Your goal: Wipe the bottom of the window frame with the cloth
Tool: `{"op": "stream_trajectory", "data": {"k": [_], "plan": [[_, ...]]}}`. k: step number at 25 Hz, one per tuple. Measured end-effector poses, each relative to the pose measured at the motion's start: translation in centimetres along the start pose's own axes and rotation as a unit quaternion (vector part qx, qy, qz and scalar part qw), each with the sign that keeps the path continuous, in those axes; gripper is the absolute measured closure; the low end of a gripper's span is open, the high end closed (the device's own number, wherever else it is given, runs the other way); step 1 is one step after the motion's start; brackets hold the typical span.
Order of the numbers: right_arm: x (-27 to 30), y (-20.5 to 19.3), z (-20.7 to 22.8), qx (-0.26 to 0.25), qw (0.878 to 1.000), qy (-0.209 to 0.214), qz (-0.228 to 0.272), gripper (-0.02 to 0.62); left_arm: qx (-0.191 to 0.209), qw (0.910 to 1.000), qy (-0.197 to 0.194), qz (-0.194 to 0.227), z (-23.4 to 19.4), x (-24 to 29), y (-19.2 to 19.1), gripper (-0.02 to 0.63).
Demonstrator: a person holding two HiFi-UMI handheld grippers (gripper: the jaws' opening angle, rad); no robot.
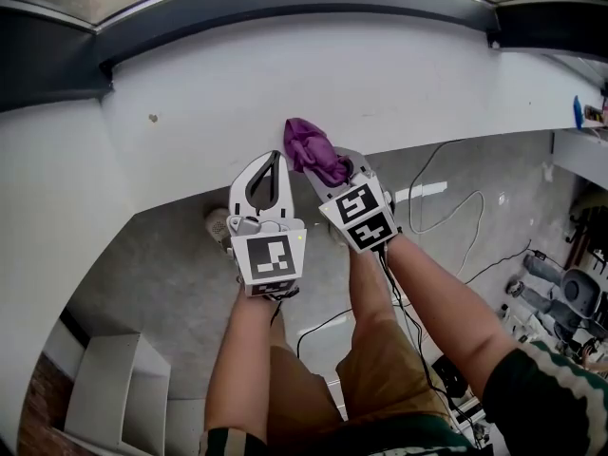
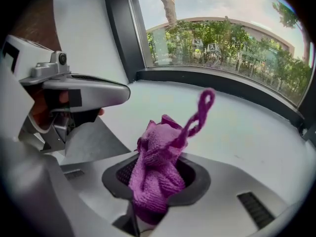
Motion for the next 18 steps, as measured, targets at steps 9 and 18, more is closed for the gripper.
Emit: {"op": "stream_trajectory", "data": {"k": [9, 18], "plan": [[2.4, 3.7, -3.2, -0.021, 1.000, 0.013, -0.001, 0.468, -0.018, 0.9993, 0.032, 0.007, -4.9, -3.3, -0.5, 0.597], [5.2, 7.5, -6.4, -0.048, 0.998, 0.039, 0.007, 0.468, -0.031, 0.9978, 0.057, 0.017, -9.1, -5.5, -0.3, 0.597]]}}
Point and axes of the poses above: the fingertips, and each gripper's own axes: x forward along the fingers, z to its right, y out of its top, the point moved 10 cm from there along -x, backward along the fingers, and after that the axes turned 15 degrees about -x, right-handed, at the moved point
